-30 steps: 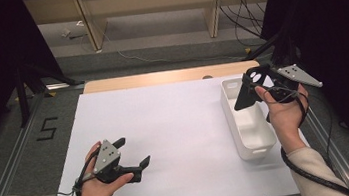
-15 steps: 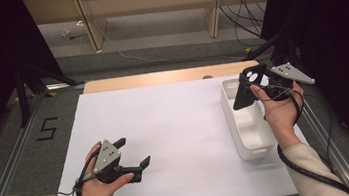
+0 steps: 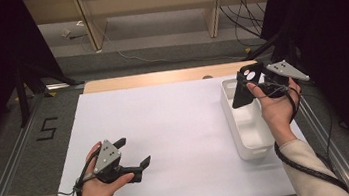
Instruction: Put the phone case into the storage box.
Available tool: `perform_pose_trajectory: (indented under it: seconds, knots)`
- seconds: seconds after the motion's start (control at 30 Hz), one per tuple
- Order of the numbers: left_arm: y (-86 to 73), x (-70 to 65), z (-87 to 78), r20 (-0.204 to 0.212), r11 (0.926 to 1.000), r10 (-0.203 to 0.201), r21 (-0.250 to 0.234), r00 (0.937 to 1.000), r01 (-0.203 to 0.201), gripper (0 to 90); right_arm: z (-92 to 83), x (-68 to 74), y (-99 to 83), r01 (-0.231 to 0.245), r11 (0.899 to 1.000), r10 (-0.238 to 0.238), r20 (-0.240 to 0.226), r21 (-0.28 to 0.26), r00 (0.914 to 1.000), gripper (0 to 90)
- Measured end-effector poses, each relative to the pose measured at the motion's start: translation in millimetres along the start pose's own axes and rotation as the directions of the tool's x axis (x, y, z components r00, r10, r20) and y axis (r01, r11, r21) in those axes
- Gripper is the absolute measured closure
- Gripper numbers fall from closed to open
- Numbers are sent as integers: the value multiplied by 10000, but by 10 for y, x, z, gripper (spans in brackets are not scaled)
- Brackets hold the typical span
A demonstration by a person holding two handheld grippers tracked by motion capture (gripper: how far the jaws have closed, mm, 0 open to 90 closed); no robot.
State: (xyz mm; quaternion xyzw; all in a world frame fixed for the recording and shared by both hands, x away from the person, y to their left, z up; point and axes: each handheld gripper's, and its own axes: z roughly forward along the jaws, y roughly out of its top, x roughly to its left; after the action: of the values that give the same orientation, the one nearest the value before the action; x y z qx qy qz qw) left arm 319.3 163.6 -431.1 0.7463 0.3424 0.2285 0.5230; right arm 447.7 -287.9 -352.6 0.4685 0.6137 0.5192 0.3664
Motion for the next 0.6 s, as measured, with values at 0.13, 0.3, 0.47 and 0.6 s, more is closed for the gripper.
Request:
perform_pose_trajectory:
  seconds: [0.13, 0.3, 0.47, 0.6]
  knots:
    - [0, 0, 1, -17, 10000, 20, 14, 10000, -20, 21, 33, 9, 0, 62, 10000, -62, 49, 56, 10000, 152]
    - [-1, -1, 2, -10, 10000, 14, 12, 10000, -14, 21, 63, 12, -12, 140, 9998, -142, 130, 143, 9998, 152]
    - [-1, -2, 3, 2, 10000, 12, 16, 10000, -12, 21, 89, 13, -9, 200, 9996, -204, 208, 190, 9996, 152]
    - [-1, -4, 5, 6, 10000, 9, 4, 10000, -9, 21, 113, 17, -7, 282, 9993, -289, 253, 254, 9993, 152]
